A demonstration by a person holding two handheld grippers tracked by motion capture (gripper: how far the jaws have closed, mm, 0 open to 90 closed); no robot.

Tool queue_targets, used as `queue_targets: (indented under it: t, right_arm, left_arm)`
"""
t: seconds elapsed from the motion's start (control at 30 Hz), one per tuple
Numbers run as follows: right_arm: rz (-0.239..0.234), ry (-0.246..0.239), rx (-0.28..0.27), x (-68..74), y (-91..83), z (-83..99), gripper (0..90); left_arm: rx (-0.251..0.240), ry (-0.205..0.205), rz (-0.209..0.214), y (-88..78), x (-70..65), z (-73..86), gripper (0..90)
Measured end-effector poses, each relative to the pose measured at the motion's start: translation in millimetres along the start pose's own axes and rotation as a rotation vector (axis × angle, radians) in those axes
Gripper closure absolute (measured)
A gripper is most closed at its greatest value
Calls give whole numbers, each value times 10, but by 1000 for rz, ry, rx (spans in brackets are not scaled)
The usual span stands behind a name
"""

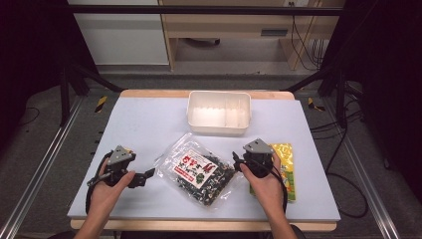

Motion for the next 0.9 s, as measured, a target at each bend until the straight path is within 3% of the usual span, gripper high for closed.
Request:
queue_targets:
  t: [0.13,0.2,0.43,0.73,0.9]
  right_arm:
    - [5,-1,26,12,14,12,241]
    - [4,8,35,1,20,20,234]
    - [3,21,55,-24,25,37,233]
    - [-3,28,71,-30,33,41,233]
    - [-8,32,85,-28,48,52,232]
  left_arm:
    - [53,2,33,58,-13,13,98]
    - [71,38,20,59,-45,5,118]
    - [103,103,-7,61,-97,13,129]
    - [161,126,-11,83,-139,73,166]
    - [192,108,6,101,-110,103,205]
Point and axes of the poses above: each handheld gripper's, and its own axes: y roughly forward along the jaws, z roughly out of its underside, x roughly to its left, the point moved 1 cm from there along y, roughly forward along the jaws, and after that the axes turned 1 degree about -x, right-handed, at the moved point
